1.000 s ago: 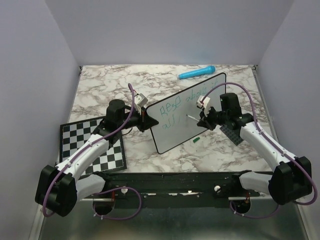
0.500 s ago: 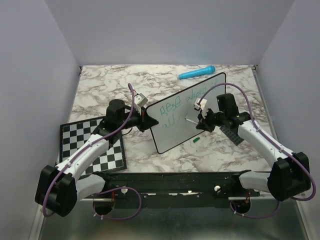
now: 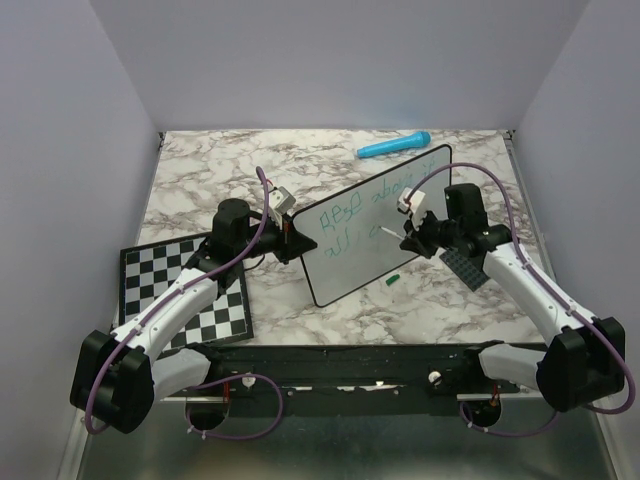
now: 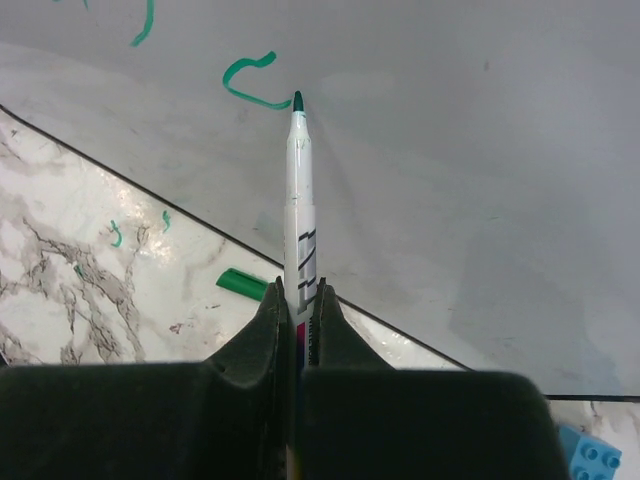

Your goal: Write a sentence on the whiteboard

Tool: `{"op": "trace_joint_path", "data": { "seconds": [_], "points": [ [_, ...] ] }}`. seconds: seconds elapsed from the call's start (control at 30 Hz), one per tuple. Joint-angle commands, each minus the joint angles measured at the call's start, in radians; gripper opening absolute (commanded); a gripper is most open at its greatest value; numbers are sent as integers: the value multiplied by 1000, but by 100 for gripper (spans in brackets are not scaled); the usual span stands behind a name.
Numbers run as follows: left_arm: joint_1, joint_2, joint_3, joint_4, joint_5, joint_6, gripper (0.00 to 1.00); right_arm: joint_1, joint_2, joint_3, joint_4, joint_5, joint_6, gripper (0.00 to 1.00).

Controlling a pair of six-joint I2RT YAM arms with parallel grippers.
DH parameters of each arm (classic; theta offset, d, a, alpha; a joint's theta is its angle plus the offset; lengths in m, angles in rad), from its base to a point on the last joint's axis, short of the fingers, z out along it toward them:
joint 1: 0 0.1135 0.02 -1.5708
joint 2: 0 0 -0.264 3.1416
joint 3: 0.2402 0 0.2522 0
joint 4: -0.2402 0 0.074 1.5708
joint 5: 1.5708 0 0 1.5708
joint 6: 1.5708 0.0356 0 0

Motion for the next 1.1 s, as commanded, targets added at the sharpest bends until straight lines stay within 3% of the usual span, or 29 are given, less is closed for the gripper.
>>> {"op": "trace_joint_path", "data": {
  "seconds": [0.0, 0.43, 1.07],
  "points": [
    [-3, 9, -25, -110, -74, 81, 0, -7, -16, 44, 26, 25, 13, 1],
    [-3, 9, -23, -110, -74, 82, 0, -48, 4, 47, 47, 60, 50, 0],
    [-3, 12, -23, -108, -71, 84, 0, -55, 45, 7, -33, -47, -32, 0]
  ]
}}
